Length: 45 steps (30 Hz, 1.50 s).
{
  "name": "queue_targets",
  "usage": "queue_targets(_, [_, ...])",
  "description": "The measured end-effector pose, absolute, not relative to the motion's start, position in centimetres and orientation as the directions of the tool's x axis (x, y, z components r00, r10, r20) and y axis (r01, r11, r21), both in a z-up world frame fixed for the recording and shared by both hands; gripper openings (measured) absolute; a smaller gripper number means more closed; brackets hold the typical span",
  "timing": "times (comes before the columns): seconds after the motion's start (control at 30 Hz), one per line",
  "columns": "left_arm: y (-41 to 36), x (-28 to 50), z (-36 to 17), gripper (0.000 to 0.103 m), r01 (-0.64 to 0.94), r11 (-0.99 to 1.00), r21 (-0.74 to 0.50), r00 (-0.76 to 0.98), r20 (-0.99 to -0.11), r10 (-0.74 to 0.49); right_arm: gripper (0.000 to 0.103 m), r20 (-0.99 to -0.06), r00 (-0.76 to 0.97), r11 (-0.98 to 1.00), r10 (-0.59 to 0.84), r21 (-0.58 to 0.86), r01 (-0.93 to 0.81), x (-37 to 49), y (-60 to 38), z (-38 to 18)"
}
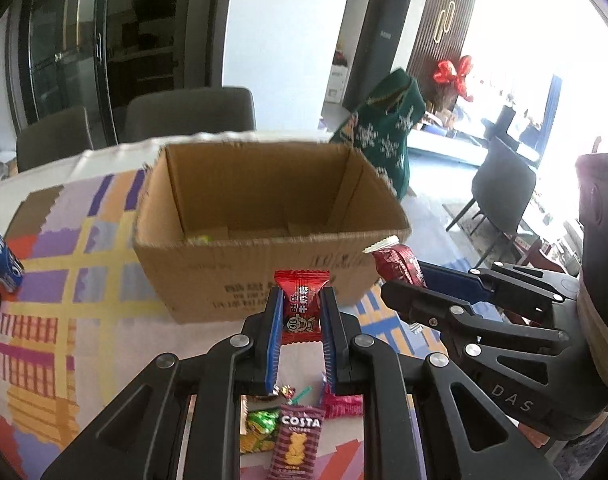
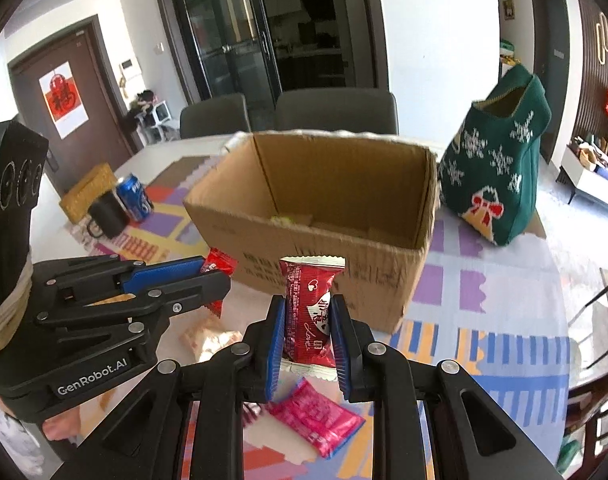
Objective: Organize snacks
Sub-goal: 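Carry both items over the box and open both tools to drop them in, then move both open tools back to the remaining snacks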
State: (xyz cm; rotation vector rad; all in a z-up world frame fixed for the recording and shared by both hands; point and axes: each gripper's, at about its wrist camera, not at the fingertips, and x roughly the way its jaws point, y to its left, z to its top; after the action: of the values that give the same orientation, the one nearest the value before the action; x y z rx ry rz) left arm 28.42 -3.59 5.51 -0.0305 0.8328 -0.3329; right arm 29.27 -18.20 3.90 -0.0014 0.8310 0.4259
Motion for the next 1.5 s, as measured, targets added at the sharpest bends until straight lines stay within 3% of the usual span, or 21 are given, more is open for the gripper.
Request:
queue_targets(0.5, [-1.6,31.0,9.9,0.019,0.253,0.962,-0.101,0.716,-0.650,-0.256,0.023,-0.654,0.656,0.915,0.378,0.157,-0.371,31.9,-16.3,8.0])
queue_targets(1.17, [-0.6,37.6,7.8,0.019,0.197,0.975,-0.105,0.676,-0.705,-0.213,0.023,-0.703,0.630,0.929,0.331,0.127,-0.347,38.4,-15.1,6.6])
queue_targets(1.27, [-0.4,37.9,7.6,0.038,0.180,0.980,-0.081,0.681,-0.709,-0.183,0.024,-0.705,0.632,0.934,0.321,0.124,-0.336,38.8,-15.1,6.4])
queue_targets(1.37, [-0.4,37.2,7.7,0.041,0.181,0.981,-0.064,0.689,-0.704,-0.173,0.045,-0.704,0.645,0.943,0.298,0.112,-0.313,38.8,-15.2,6.4])
queue_targets(1.5, [-0.5,36.1,7.6,0.047,0.179,0.983,-0.045,0.694,-0.702,-0.159,0.047,-0.697,0.656,0.944,0.290,0.093,-0.318,37.8,-15.4,6.5])
